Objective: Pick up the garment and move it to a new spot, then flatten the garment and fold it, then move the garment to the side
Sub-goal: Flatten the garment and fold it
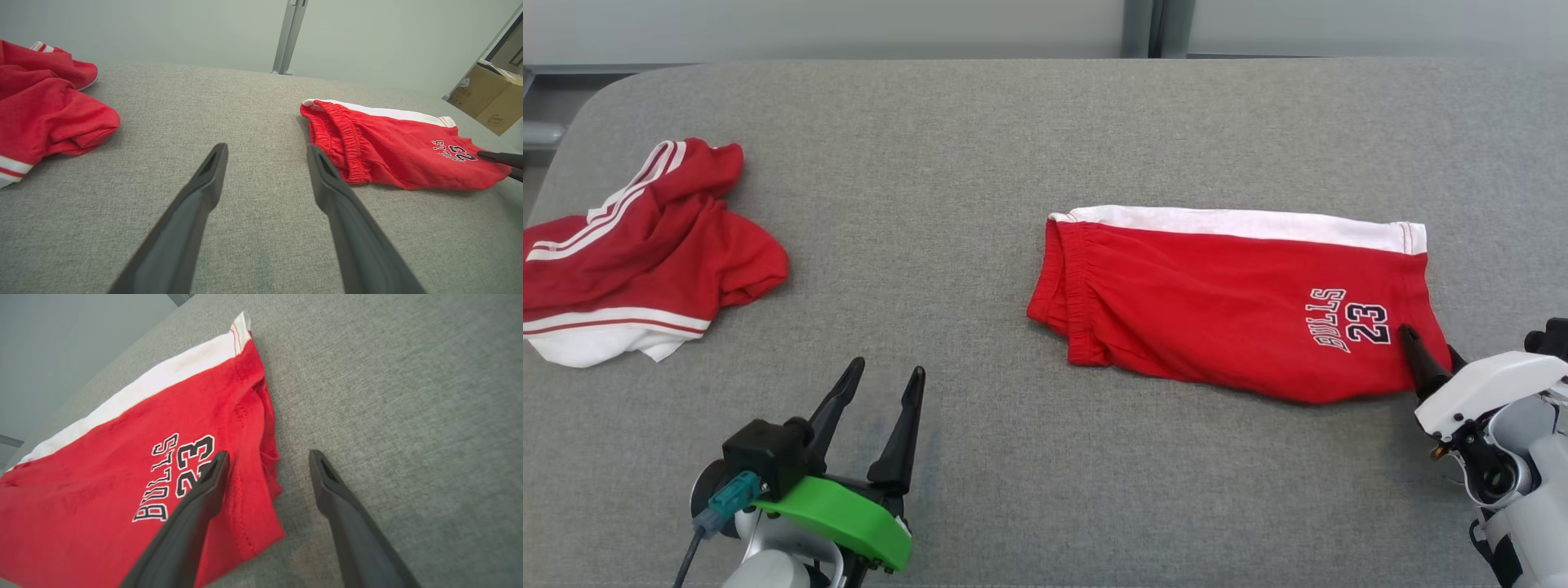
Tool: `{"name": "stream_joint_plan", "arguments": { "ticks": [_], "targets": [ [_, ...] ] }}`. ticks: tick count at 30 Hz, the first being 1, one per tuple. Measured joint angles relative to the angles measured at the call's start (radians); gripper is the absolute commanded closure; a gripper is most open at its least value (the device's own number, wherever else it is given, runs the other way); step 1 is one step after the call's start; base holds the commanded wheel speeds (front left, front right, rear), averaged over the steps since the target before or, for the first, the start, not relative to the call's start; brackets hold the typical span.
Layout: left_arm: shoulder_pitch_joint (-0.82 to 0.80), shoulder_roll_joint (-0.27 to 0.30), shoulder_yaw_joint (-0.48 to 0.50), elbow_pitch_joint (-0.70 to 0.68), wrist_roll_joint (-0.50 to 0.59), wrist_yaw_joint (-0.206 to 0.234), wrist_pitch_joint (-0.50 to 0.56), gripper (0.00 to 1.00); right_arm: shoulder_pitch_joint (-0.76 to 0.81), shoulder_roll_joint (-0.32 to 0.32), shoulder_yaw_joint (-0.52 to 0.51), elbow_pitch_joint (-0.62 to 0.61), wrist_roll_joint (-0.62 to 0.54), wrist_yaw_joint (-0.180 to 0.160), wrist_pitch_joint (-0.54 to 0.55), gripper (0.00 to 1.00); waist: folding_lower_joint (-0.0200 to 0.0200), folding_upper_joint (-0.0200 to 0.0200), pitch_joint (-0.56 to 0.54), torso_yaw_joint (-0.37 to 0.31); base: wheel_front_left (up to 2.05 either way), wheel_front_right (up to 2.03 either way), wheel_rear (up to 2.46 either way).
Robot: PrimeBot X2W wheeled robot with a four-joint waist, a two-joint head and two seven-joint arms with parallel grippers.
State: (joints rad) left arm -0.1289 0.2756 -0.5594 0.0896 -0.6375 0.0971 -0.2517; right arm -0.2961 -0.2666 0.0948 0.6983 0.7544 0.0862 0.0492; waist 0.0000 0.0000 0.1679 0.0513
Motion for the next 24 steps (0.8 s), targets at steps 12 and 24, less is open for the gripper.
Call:
{"name": "stream_joint_plan", "arguments": {
  "ticks": [12,24],
  "targets": [
    [0.0,-0.001,0.007,0.0,0.0,0.0,0.0,0.0,-0.032,0.006,-0.151,0.016,0.176,0.009,0.014,1.0,0.0,0.0,0.01,0.045,0.0,0.0,0.0],
    [-0.001,-0.03,0.005,0.004,0.0,-0.001,0.0,0.0,-0.134,-0.119,-0.056,-0.195,0.133,0.028,0.094,1.0,0.0,0.0,0.014,0.091,0.0,0.0,0.0]
  ]
}}
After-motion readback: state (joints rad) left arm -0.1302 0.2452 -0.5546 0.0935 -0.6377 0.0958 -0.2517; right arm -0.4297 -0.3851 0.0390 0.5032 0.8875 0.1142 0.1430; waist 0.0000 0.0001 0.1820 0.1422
